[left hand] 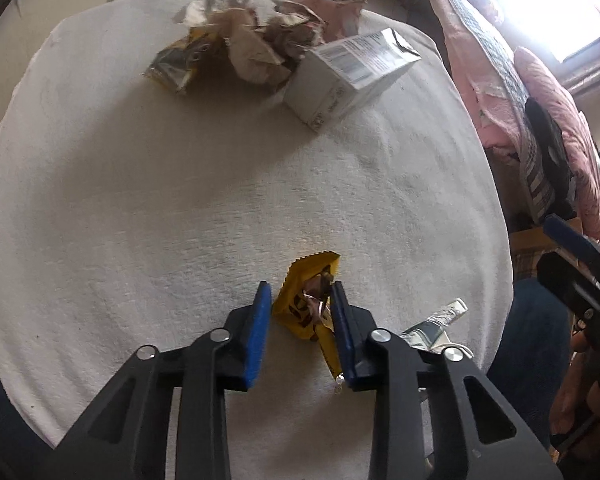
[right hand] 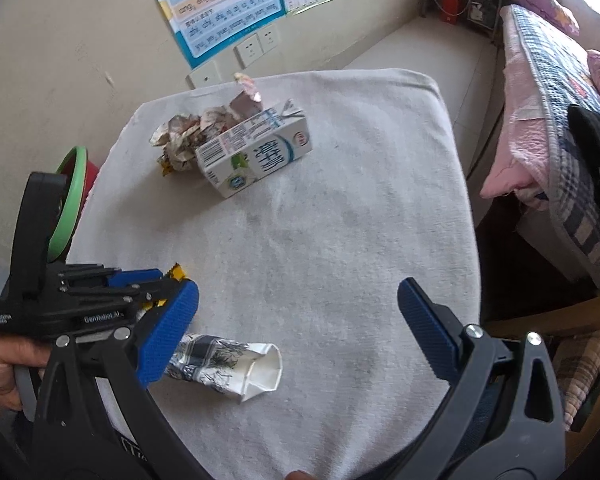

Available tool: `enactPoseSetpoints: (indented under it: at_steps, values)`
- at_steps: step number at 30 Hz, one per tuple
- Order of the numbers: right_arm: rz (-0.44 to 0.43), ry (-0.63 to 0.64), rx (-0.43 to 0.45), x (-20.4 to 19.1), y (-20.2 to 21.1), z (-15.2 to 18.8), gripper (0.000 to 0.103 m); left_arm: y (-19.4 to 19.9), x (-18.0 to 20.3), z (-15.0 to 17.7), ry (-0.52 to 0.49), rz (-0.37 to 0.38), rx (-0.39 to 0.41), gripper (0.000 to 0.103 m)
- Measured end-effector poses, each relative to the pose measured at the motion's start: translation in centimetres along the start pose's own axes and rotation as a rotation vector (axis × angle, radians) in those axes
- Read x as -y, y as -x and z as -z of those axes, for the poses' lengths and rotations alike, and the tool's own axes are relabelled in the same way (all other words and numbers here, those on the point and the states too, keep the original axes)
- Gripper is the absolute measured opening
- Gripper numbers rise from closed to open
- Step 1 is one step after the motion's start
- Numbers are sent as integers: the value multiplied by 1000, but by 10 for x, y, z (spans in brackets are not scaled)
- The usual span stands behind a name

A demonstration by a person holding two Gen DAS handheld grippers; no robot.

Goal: Collect trash
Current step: 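Grasp the yellow wrapper with the left tool while the right tool grasps the silver wrapper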

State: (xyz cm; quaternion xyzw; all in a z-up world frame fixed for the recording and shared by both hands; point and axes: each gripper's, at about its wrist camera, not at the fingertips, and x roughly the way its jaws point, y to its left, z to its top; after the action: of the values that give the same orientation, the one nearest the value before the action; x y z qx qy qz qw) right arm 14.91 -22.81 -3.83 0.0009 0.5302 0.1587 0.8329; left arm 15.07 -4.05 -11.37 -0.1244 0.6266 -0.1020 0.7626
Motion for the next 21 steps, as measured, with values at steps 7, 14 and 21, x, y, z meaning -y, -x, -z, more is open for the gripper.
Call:
enactPoseSetpoints:
  at_steps: [7,14,21]
  values:
    - [-46,96,-64,-24,-15,11,98,21,-22,-2,36,-9,43,10]
    - [-78,283,-140,-62,-25,32,98,35,-29,-6,56,-6,75,10]
    - [10,387,-156,-84,-43,43,98,47,-27,-3,42,-3,96,10]
